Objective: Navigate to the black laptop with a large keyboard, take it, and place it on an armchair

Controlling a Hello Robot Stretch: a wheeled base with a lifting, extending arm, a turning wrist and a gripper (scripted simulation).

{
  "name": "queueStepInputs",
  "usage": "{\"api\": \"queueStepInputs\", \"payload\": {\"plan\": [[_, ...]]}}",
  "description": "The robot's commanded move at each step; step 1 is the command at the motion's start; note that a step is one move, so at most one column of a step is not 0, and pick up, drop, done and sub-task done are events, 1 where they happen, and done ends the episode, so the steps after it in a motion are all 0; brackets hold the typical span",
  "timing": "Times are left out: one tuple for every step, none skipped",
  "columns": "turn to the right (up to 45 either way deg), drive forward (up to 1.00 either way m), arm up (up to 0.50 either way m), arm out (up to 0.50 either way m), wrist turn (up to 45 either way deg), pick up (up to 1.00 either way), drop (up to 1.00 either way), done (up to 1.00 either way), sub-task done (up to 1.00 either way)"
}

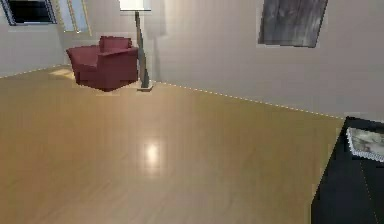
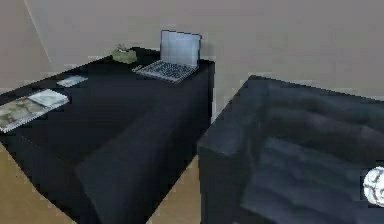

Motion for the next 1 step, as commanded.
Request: {"api": "queueStepInputs", "payload": {"plan": [[45.0,0.00,0.00,0.00,0.0,0.00,0.00,0.00,0.00]]}}
